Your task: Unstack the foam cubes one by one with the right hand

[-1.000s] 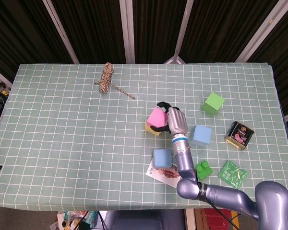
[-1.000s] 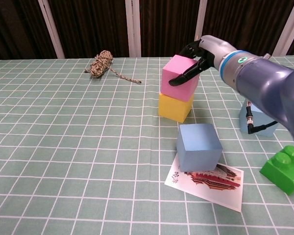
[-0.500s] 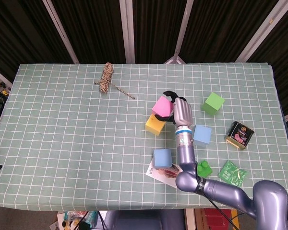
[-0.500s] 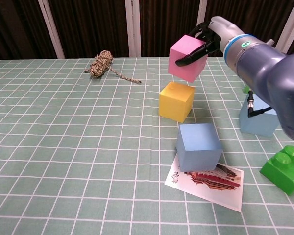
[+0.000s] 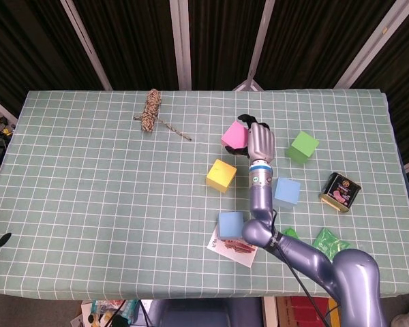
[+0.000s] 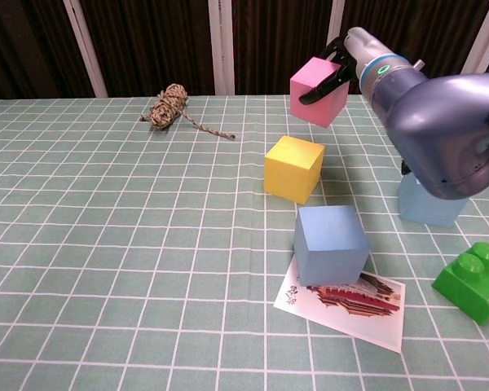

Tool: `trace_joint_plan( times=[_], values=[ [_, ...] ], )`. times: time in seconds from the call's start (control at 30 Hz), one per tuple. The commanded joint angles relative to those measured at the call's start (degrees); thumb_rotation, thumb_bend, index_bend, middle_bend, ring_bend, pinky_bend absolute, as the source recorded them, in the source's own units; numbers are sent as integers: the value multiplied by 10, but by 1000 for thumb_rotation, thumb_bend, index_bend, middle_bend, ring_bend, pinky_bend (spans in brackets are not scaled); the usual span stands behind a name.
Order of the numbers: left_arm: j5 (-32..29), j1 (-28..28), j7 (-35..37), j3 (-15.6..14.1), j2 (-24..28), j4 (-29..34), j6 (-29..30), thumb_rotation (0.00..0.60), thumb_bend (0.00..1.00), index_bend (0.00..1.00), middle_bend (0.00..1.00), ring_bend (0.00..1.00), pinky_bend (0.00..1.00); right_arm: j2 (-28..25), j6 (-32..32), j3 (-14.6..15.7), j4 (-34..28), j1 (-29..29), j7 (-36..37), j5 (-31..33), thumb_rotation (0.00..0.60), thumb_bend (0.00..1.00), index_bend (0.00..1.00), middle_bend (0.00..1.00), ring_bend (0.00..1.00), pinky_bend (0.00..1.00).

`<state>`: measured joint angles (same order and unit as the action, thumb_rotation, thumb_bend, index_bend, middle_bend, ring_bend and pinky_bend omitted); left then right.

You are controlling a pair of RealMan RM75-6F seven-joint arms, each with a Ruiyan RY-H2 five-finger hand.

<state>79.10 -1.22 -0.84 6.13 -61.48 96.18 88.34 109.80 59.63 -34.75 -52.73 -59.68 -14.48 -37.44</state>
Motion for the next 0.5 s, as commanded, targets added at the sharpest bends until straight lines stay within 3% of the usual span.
trace_joint_plan(
  times=[0.03,0.23,0.5],
  values=[
    [-1,1,2,0,1,0,0,600,170,207,0,0,0,45,-16,2,89,-31,26,-19,600,87,314,299,427,213],
    [-12,-2,7,5,4,-1,-6,600,169,208,0,0,0,90,-49,4,190,-60,41,-33,600,86,314,299,407,213],
    [-8,0,15,5,8,-2,-3,600,170,210,0,0,0,131,-76,0,279,-85,46,-45,600,86,314,194,207,197]
  ],
)
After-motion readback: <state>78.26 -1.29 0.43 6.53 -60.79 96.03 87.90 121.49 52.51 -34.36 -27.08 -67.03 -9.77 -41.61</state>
